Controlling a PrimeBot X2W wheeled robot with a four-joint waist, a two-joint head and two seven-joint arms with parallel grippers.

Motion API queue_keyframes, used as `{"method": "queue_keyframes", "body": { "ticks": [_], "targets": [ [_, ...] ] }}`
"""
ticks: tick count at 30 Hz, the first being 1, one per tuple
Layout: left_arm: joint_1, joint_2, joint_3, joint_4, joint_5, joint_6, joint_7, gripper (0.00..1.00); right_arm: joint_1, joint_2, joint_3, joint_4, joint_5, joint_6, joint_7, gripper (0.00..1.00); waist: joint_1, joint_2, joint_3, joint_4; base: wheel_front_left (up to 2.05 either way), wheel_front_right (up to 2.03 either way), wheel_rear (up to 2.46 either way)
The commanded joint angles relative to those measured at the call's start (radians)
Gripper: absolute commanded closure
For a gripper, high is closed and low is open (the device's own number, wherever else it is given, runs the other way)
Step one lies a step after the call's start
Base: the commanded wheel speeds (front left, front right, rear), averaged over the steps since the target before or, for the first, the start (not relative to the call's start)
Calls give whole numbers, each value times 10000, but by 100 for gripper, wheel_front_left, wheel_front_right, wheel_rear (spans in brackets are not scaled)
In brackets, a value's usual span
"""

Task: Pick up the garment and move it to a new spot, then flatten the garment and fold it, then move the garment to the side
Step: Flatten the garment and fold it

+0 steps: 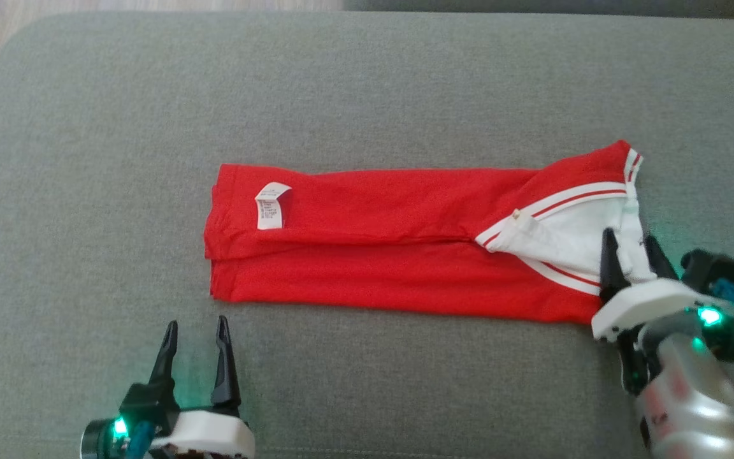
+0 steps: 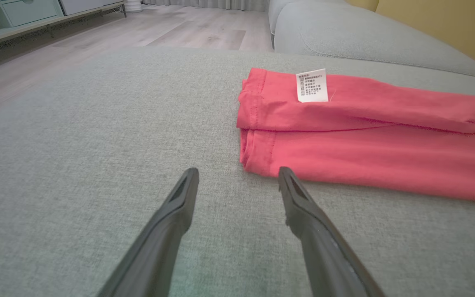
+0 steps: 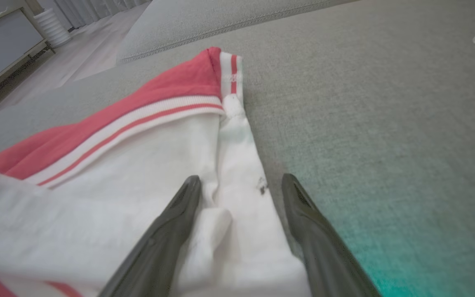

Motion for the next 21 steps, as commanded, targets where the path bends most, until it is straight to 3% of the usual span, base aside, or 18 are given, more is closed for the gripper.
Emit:
{"method": "queue_keyframes", "body": {
  "ticks": [1,5,6,7,8,13,21],
  "targets": [
    [-416,36,238,-211,-32,62,-53,0,-187,36,221,66,-27,33,62,0,0,-1,65,51,0,0,0],
    [-469,36,299,-238,-5,68,-53,0,-282,181,789,561,617,33,161,0,0,-1,127,32,0,0,0],
    [-479,36,309,-233,4,58,-53,0,-266,206,1011,609,885,33,215,10,0,-1,129,13,0,0,0],
    [-487,36,308,-225,21,44,-53,0,-231,224,1271,620,1144,33,264,62,0,-1,122,-17,0,0,0],
    [-501,36,296,-223,27,31,-53,0,-188,236,1504,608,1411,33,309,100,0,-1,116,-46,0,0,0],
    [-543,36,218,-189,67,-26,-53,0,-17,-24,2009,324,2303,33,120,100,0,-1,33,-250,0,0,0],
    [-381,36,141,-56,189,-202,-53,0,137,-1338,918,-1236,2365,33,-14,100,0,-1,-352,-538,0,0,0]
  ]
}}
